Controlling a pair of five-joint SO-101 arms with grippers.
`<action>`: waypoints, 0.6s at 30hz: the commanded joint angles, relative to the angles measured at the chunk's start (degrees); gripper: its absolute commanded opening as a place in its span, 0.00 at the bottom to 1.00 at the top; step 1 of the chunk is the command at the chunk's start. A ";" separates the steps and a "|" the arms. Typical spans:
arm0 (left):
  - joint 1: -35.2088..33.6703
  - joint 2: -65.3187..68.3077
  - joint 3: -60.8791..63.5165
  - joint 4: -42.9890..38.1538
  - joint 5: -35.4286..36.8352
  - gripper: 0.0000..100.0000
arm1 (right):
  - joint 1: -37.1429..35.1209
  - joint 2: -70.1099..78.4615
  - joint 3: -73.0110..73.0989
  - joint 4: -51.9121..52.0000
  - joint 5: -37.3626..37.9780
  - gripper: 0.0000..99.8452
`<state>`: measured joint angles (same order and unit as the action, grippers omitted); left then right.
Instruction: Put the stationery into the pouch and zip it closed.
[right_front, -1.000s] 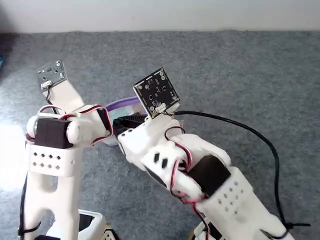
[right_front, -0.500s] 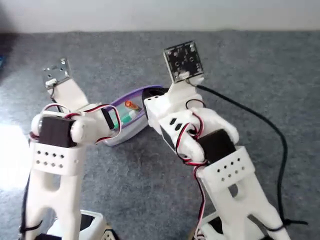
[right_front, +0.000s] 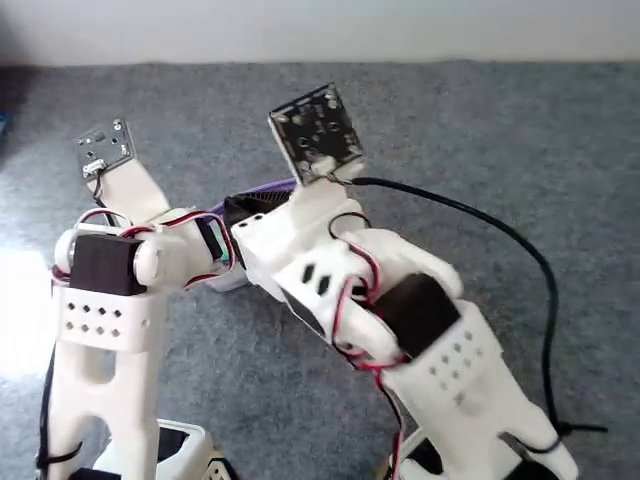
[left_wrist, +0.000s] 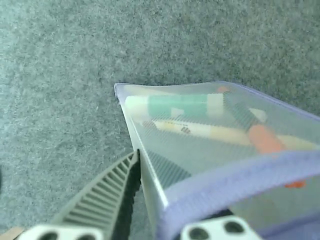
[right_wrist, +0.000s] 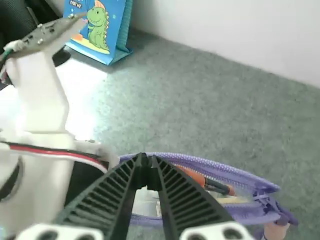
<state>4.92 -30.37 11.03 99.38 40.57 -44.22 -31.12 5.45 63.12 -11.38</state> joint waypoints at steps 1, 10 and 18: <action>-0.18 0.09 -1.80 -0.18 0.88 0.01 | 1.01 4.09 1.67 0.04 -0.88 0.01; -0.18 0.09 -1.80 -0.26 0.88 0.01 | 7.34 7.34 -3.52 4.70 -0.88 0.01; -0.26 0.09 -1.80 -0.26 0.88 0.01 | 7.69 1.27 -13.80 25.10 -0.53 0.01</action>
<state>4.92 -30.37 11.03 99.38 40.66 -37.10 -26.90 -3.96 80.18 -11.65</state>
